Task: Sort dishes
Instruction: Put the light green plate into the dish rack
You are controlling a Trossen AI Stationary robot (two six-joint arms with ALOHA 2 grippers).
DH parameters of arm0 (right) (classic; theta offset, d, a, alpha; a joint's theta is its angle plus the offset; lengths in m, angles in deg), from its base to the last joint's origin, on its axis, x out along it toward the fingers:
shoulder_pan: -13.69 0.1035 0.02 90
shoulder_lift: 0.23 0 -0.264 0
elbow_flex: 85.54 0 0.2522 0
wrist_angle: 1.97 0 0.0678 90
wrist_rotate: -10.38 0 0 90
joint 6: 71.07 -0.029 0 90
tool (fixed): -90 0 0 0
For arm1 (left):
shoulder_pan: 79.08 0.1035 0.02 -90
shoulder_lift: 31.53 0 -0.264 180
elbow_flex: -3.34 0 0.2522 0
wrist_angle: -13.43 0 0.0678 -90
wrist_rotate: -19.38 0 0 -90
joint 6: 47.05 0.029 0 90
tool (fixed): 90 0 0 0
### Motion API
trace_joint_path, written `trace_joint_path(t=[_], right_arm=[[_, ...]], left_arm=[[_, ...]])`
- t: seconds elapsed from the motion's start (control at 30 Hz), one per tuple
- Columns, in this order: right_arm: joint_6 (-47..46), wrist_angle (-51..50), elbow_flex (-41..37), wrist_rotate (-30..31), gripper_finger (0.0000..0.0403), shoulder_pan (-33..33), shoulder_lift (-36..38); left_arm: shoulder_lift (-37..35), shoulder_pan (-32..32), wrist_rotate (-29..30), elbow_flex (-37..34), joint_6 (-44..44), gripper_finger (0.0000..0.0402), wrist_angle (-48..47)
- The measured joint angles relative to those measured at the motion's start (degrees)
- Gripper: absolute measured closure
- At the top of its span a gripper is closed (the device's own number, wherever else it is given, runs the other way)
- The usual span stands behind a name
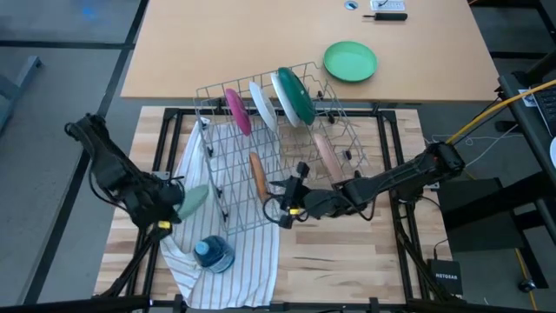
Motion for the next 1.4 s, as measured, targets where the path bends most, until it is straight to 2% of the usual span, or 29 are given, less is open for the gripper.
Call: trace_joint_path(t=[0.2, 0.37, 0.47, 0.57, 0.63, 0.73, 0.87, 1.03, 1.2, 1.27, 1.4], right_arm=[[0.95, -3.04, 0.00, 6.75, 0.0274, 2.56, 2.27], [0.93, -4.17, 0.00, 8.94, 0.0274, 3.62, 2.52], [0.89, -4.71, 0.00, 8.92, 0.0274, 3.56, 2.52], [0.86, -5.37, 0.00, 9.73, 0.0274, 3.40, 2.52], [0.86, -5.49, 0.00, 11.69, 0.0274, 3.40, 2.52], [0.87, -5.44, 0.00, 14.96, 0.0274, 3.40, 2.52], [0.85, -5.41, 0.00, 20.75, 0.0274, 3.40, 2.52], [0.82, -5.36, 0.00, 28.86, 0.0274, 3.40, 2.52], [-1.17, -5.30, 0.00, 36.78, 0.0274, 3.41, 2.52], [-1.74, -5.31, 0.00, 38.02, 0.0274, 3.46, 2.52], [-2.13, -5.34, 0.00, 37.21, 0.0274, 3.61, 3.34]], left_arm=[[-4.39, 0.02, 5.19, 7.86, -1.86, 0.0401, -4.51], [-7.42, 0.02, 10.15, 13.51, -0.56, 0.0401, -5.04], [-8.34, 0.02, 16.03, 16.33, 1.19, 0.0401, -4.51], [-9.52, 0.02, 25.14, 17.53, 3.50, 0.0401, 0.57], [-10.10, 0.06, 30.94, 17.57, 8.85, 0.0401, 6.54], [-10.03, 0.06, 38.36, 17.57, 21.40, 0.0402, 18.18], [-7.50, 0.12, 43.33, 17.57, 40.74, 0.0401, 34.72], [-1.03, 2.92, 44.02, 17.57, 57.32, 0.0401, 50.53], [6.87, 8.87, 43.07, 17.55, 61.56, 0.0401, 54.46], [9.92, 11.89, 40.16, 17.55, 59.91, 0.0401, 54.48], [16.23, 18.36, 26.67, 17.55, 55.97, 0.0401, 57.69]])
